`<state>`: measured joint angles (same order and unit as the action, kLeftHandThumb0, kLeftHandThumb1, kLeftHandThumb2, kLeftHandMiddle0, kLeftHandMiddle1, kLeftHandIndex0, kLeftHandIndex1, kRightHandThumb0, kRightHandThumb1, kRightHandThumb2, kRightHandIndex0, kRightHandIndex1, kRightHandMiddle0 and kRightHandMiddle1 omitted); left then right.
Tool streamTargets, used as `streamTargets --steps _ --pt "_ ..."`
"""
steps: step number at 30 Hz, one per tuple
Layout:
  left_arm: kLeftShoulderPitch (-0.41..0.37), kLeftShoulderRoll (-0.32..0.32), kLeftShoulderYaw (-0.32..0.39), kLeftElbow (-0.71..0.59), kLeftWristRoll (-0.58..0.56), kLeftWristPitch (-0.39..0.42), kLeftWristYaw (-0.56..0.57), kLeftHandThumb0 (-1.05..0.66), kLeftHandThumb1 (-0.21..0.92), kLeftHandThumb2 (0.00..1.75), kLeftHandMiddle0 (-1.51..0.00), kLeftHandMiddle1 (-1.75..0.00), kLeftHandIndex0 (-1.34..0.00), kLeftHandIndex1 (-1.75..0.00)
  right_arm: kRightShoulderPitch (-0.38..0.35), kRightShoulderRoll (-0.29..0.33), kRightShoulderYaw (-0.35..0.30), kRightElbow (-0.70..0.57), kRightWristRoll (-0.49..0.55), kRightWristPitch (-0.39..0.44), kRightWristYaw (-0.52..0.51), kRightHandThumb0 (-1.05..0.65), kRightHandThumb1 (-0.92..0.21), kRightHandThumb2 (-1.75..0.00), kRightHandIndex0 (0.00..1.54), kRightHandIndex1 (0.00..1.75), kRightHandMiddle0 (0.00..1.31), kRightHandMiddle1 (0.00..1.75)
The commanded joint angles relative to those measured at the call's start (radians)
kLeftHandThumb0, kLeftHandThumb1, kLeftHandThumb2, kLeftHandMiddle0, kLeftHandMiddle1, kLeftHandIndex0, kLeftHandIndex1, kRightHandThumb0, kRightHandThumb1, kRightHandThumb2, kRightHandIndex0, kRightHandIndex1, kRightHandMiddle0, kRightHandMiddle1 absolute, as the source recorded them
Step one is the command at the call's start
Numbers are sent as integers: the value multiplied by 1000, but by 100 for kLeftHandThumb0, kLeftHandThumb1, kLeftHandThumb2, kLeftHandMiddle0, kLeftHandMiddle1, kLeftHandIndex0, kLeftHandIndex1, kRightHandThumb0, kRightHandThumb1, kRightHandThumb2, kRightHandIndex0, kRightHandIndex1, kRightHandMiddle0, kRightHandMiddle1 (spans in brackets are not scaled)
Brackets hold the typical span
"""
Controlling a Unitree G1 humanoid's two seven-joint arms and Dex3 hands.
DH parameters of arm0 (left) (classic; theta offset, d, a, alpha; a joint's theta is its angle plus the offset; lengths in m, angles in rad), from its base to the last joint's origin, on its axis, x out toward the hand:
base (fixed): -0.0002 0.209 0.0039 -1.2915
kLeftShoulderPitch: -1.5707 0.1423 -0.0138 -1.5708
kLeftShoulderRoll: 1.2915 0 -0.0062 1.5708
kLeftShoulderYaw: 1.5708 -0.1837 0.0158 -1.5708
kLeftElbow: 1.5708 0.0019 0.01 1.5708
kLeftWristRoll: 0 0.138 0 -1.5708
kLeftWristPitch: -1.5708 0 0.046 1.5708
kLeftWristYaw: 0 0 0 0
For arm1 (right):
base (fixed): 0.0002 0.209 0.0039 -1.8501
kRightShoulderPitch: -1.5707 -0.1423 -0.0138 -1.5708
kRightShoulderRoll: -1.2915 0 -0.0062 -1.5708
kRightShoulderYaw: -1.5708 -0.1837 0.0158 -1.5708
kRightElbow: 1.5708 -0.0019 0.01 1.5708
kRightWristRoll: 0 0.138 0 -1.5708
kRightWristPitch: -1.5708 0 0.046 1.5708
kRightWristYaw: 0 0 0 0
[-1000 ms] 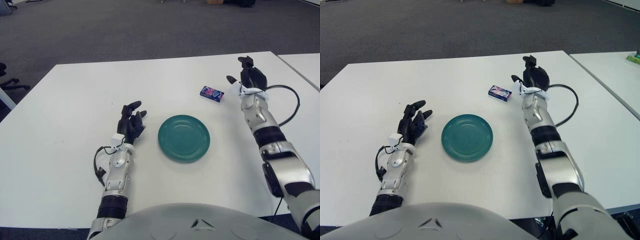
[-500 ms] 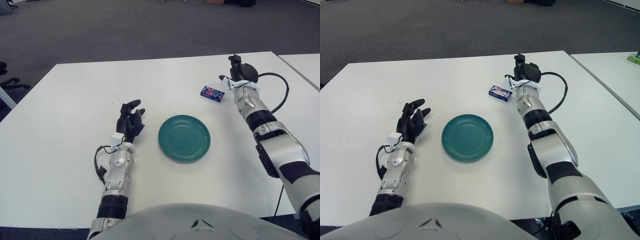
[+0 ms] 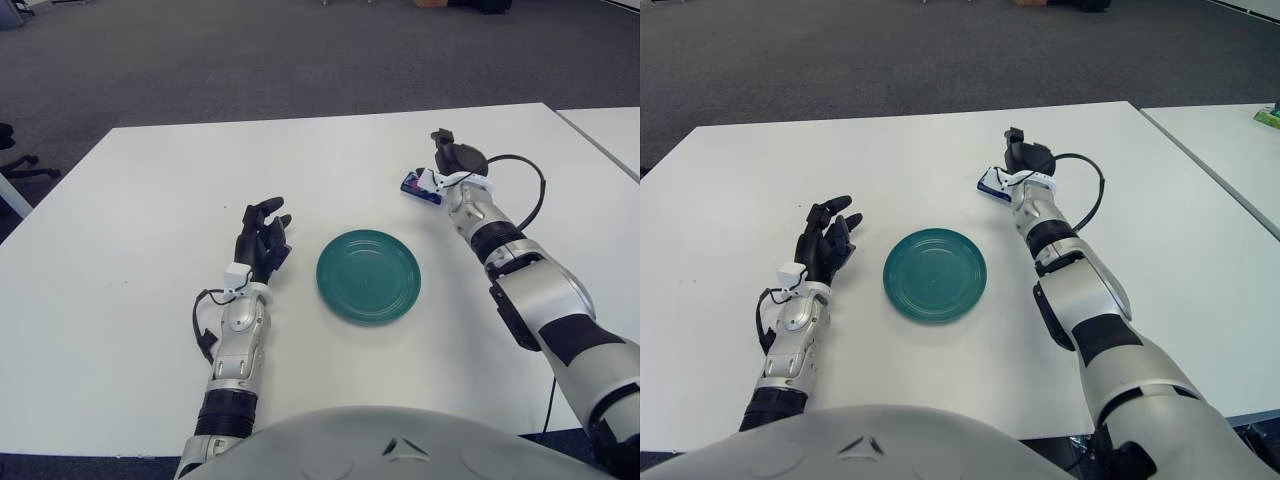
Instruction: Put the gum into the plate.
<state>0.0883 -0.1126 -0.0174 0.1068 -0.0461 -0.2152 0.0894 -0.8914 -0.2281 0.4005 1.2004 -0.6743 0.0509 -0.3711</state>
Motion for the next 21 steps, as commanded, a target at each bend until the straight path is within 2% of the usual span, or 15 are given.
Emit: streamTargets --steps 1,21 --pt "7 -23 -6 -15 10 7 16 -77 92 75 -39 -80 -25 -114 -26 21 4 20 15 12 18 -69 -92 -49 41 21 0 53" --pt "7 -32 -19 -6 8 -6 17 -74 92 75 -39 -80 -26 -116 -7 67 -10 69 71 21 91 -68 -92 -45 37 25 0 58"
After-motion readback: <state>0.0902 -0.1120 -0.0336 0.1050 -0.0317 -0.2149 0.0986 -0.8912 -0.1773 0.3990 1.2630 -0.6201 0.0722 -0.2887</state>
